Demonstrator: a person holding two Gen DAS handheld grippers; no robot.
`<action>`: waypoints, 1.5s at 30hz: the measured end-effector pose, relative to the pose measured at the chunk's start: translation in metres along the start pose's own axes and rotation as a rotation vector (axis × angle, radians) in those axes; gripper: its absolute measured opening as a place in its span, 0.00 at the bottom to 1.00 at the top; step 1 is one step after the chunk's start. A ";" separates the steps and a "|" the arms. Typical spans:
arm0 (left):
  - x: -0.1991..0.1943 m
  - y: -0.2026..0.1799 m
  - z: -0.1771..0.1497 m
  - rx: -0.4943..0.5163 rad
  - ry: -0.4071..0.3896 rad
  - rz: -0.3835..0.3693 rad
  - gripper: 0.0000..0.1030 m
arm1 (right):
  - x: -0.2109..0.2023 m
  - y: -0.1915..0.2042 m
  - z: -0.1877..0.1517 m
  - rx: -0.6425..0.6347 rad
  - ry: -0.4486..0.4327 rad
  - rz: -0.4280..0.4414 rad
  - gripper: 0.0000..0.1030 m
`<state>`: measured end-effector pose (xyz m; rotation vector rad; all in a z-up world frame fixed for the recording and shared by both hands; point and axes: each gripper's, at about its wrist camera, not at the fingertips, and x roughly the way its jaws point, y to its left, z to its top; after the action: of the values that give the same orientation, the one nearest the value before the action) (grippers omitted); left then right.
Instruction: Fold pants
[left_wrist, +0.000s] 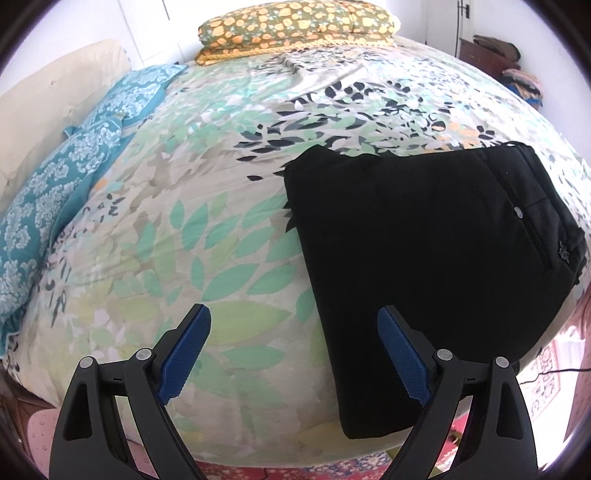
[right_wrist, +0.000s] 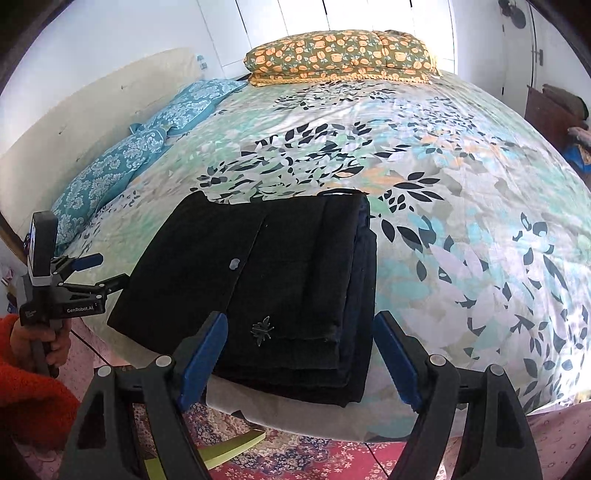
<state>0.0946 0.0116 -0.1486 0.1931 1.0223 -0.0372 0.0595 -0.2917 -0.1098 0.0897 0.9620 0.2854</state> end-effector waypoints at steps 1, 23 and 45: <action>0.000 0.000 0.000 -0.001 0.002 0.000 0.90 | 0.001 0.000 0.000 0.001 0.002 0.001 0.78; 0.070 0.043 0.003 -0.360 0.227 -0.522 0.95 | 0.094 -0.093 0.002 0.413 0.228 0.423 0.90; 0.023 0.051 0.160 -0.241 -0.120 -0.467 0.24 | 0.099 -0.037 0.184 0.106 0.028 0.431 0.38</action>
<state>0.2481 0.0347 -0.0800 -0.2681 0.9257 -0.3440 0.2712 -0.2898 -0.0911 0.3932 0.9805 0.6330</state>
